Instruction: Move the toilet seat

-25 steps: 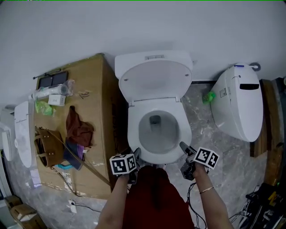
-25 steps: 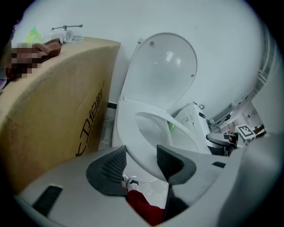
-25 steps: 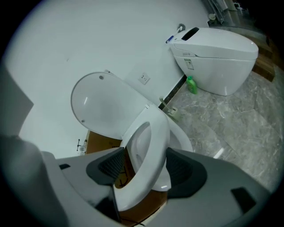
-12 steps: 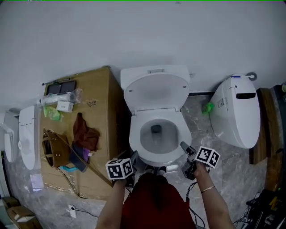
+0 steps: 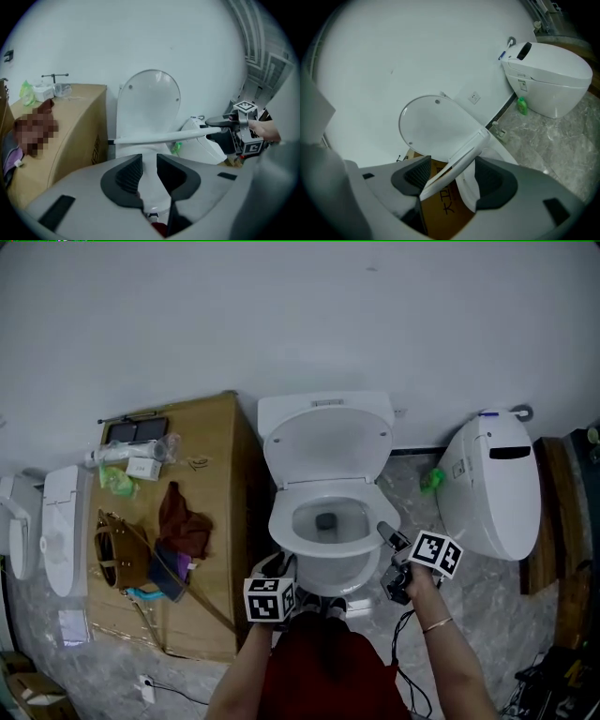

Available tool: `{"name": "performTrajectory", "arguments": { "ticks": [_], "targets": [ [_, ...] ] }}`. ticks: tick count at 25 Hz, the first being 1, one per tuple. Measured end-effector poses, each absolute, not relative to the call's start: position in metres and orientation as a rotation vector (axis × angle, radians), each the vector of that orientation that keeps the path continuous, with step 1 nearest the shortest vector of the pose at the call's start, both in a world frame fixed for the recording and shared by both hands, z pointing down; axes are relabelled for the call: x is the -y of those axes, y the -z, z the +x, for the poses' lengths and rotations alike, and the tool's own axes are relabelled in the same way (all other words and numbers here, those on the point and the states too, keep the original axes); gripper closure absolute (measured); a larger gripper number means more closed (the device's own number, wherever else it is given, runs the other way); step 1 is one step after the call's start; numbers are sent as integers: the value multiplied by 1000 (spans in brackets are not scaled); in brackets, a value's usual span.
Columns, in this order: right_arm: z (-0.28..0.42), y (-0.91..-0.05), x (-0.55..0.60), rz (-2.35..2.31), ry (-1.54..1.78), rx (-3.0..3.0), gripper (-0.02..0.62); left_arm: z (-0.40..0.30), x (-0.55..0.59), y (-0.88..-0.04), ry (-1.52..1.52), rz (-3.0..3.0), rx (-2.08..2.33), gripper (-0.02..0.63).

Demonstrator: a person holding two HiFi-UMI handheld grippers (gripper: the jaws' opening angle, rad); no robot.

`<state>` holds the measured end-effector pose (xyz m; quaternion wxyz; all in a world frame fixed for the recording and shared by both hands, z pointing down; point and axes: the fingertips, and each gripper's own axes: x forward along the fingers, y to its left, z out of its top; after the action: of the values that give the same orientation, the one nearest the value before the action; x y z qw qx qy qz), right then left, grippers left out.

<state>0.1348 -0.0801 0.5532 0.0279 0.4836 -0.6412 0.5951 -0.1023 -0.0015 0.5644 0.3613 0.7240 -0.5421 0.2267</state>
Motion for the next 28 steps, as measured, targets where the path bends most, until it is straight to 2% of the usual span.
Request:
{"name": "performTrajectory", "arguments": {
  "ticks": [14,22,28],
  "targets": [
    [130,-514,106,1415,-1854,2230,305,-101,58,-525,-495,1914,1478,522],
    [127,-490,116,1406,-1710,2396,307,-99,83,-513,-469,1944,1487,523],
    [123,-484,122,1381,-1470,2431,414,-102,107,-502,-451,1956,1500,528]
  ]
}}
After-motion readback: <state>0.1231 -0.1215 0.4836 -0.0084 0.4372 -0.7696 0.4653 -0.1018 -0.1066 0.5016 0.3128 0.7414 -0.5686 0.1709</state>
